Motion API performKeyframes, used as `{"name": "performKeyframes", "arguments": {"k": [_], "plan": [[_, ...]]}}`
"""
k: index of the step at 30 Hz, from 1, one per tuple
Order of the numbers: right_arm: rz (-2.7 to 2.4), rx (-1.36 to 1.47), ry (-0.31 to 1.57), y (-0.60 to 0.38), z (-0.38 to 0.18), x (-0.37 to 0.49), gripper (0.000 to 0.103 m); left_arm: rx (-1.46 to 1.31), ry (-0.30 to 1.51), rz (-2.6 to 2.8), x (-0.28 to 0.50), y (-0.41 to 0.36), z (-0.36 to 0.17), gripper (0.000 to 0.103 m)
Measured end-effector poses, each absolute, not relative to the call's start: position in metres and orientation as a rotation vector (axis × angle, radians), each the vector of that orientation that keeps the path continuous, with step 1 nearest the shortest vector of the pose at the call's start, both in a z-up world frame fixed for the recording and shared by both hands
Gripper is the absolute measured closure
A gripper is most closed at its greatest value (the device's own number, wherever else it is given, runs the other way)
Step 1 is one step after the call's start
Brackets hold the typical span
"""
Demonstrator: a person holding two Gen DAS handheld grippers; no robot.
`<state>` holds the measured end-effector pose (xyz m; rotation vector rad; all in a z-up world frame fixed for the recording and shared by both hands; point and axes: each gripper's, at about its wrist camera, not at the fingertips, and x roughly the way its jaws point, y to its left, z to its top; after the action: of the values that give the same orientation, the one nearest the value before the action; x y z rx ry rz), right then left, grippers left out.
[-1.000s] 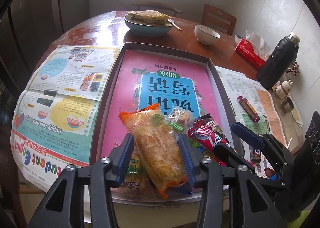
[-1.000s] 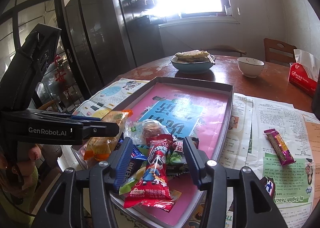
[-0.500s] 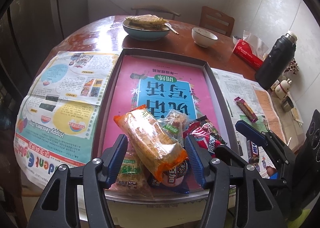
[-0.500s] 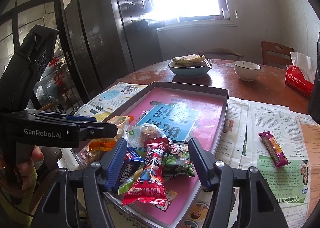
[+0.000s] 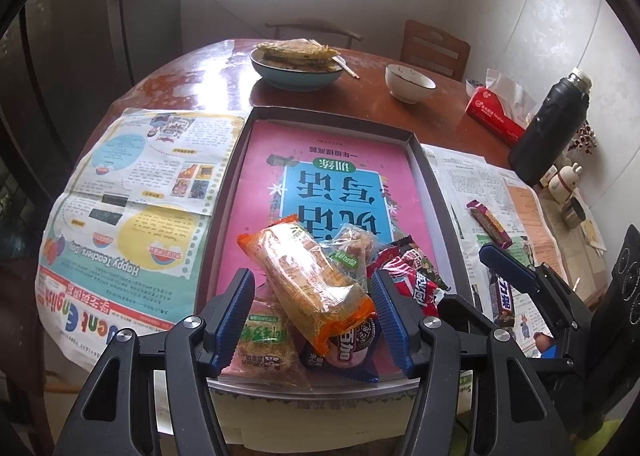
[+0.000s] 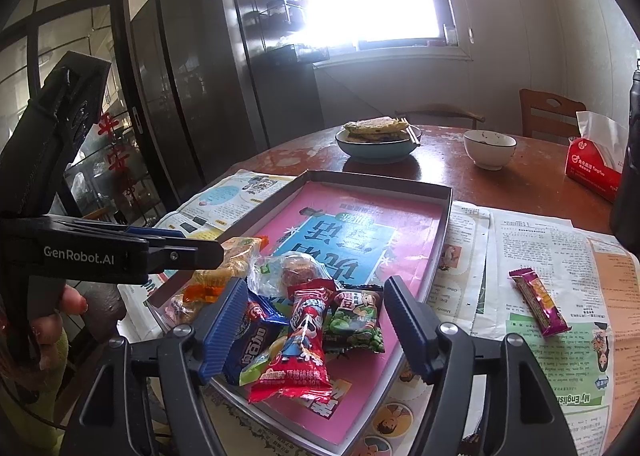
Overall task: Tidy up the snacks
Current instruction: 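Open both grippers to release the cake and candy stick in the tray, then move both open grippers back to the snacks on the newspaper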
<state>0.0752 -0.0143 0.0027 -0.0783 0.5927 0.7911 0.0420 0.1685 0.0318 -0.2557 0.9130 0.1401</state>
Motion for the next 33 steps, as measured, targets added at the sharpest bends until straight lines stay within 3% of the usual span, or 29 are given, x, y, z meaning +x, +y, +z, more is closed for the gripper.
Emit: {"name": "performKeyframes", "arguments": {"k": [1,2,4,33], "plan": [[0.791,-0.079,0.591,-0.015,0.003,0.075,0.032,-0.256,0.911,0.139,0.041,0.168,0.033,0.039],[0.791,-0.08,0.589,-0.014,0.004,0.074,0.031,-0.256,0.908,0.137,0.04,0.168,0.034,0.029],[0.792,-0.082,0.584,-0.014,0.005,0.073,0.031,-0.255,0.899,0.135,0.039,0.167,0.036,0.025],[0.686,-0.048,0.519,-0.062,0.028,0.071,0.023,-0.212,0.87,0.059,0.035,0.131,0.057,0.024]]}}
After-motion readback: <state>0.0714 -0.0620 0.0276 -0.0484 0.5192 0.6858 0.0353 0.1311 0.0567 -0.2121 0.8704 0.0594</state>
